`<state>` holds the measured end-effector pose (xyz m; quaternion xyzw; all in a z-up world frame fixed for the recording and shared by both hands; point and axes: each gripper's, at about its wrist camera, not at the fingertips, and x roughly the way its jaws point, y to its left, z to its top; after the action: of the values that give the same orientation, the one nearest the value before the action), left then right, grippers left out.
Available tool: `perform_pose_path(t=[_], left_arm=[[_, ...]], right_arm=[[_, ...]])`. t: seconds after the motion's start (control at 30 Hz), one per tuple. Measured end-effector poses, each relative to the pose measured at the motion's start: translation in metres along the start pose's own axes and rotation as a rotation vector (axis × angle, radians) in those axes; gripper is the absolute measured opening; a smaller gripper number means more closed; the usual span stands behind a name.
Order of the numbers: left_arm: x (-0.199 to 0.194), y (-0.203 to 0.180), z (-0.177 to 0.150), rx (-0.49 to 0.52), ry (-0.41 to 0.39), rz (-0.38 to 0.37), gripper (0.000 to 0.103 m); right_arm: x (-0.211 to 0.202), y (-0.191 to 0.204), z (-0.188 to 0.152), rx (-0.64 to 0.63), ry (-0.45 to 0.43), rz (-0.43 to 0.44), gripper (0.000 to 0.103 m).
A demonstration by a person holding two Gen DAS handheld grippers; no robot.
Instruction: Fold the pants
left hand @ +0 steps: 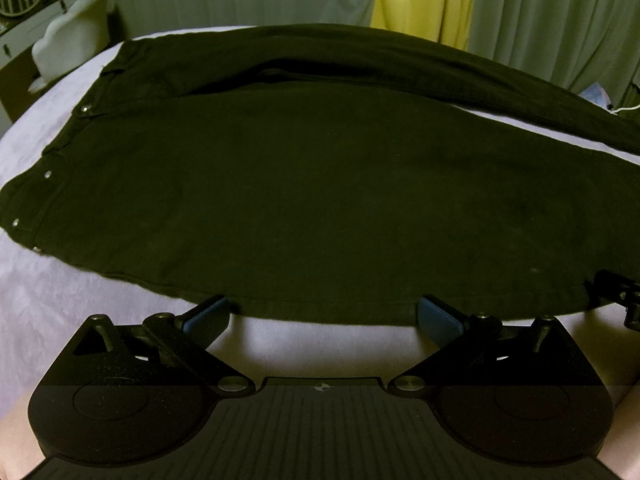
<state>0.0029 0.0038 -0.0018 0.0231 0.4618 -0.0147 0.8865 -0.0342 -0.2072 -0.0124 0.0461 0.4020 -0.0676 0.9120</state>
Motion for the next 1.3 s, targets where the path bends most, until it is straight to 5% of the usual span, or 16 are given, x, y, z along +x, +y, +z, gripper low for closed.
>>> perform_pose_path(t=[1.3], left_arm=[[0.002, 0.001, -0.003, -0.005, 0.003, -0.003, 0.103]], right_arm=[[-0.003, 0.009, -0.002, 0.028, 0.004, 0.006, 0.099]])
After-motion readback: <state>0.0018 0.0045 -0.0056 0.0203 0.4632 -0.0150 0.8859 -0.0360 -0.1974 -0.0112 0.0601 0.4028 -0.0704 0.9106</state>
